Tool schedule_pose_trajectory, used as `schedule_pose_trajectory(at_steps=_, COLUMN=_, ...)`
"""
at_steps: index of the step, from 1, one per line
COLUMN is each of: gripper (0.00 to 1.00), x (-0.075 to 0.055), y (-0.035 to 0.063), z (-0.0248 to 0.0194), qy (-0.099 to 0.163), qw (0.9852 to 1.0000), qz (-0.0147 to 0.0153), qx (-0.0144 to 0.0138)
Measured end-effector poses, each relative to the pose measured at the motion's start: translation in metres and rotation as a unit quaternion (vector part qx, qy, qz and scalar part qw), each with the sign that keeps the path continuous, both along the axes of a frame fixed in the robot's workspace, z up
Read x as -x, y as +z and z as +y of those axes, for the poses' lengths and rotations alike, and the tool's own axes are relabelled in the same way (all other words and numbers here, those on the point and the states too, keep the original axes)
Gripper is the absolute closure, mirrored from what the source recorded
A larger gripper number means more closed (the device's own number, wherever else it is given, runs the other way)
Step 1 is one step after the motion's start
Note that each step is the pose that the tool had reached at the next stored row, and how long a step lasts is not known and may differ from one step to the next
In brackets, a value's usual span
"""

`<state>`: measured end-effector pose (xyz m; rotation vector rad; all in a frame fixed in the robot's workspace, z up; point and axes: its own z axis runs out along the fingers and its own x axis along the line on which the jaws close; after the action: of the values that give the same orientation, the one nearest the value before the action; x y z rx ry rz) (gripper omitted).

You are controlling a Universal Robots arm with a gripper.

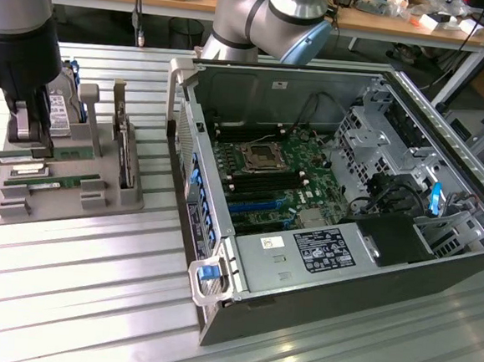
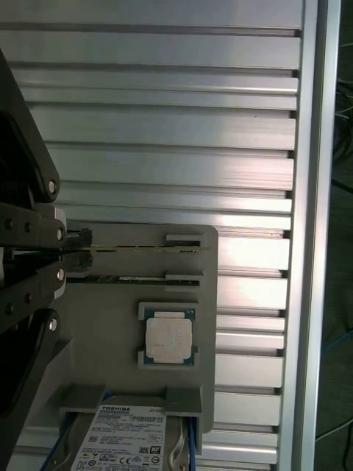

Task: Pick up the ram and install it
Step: 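Pick up the ram and move it above insertion slot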

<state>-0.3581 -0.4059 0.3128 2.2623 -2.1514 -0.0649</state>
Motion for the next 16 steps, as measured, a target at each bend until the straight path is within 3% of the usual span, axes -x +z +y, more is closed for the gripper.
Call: schedule_pose_trajectory(at_steps=16, gripper=0.87, x=0.0, y=0.0091, z=0.0, qy=0.0, qw=1.0, qz=0.0, qx=0.0)
